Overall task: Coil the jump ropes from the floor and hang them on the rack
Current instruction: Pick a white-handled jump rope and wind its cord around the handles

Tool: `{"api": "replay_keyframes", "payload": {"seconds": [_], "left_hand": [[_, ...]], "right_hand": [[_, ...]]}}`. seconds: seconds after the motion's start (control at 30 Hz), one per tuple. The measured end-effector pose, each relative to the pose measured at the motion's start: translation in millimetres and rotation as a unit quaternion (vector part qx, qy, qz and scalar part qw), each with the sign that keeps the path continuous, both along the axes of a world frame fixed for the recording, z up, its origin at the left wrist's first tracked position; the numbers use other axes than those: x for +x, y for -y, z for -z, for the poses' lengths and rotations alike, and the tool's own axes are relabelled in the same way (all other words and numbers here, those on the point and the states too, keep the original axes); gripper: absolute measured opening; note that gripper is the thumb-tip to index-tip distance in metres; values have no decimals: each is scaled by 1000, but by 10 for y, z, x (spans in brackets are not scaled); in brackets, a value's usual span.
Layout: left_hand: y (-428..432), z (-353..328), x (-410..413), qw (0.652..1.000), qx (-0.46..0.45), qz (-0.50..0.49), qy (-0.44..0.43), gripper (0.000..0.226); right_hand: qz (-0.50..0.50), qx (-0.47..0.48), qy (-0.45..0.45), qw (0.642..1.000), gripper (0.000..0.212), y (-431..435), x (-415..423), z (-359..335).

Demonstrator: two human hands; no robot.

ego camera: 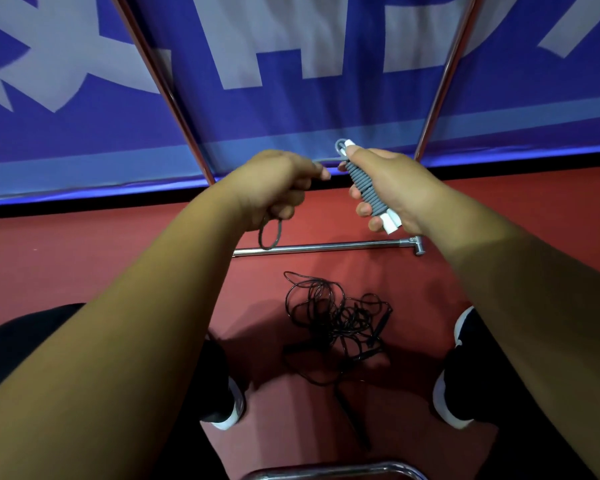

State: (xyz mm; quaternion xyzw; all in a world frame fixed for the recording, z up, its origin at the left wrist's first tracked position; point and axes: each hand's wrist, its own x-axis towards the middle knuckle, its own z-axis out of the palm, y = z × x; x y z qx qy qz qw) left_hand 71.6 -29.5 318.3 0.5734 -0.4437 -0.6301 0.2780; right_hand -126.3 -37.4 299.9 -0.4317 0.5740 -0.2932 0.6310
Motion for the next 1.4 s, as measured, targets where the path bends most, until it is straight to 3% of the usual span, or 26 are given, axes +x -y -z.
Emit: {"api": "replay_keyframes", "payload": {"seconds": [0.1,0.2,0.33,0.4,0.5,0.73,0.87,0.97,1.1,1.23,1.4], "left_hand": [[43,-77,-12,996,10,-17,-93,44],[12,-37,-2,997,-33,37,-66,36],[-56,90,66,967,-56,205,137,12],[-59,138,83,942,-48,221,248,8],[-82,173,82,932,-10,201,303,12],[-97,175,91,959,28,136,245,19],[-125,127,122,962,-13,133,239,4],[-145,109,108,967,-50,143,205,27],[-149,90,50,967,-90,147,186,23],[-129,63,-21,939,-149,169,259,27],[-74,50,-99,852,-283,228,377,26]], "right_hand": [[1,-6,-2,1000,40,-9,0,20],[9,-17,-9,1000,41,6,-23,-2],[-32,-61,-90,994,46,-41,8,-15],[-69,-65,-119,988,47,-113,90,31],[-99,-46,-105,989,43,-186,173,67],[-144,5,-29,989,44,-255,194,-30],[-240,56,-22,969,49,-310,176,-69],[-289,101,-14,952,52,-340,156,-95],[-341,165,-41,925,58,-373,126,-75],[-346,160,-99,919,54,-355,133,15],[-275,75,-175,942,50,-275,92,253]]}}
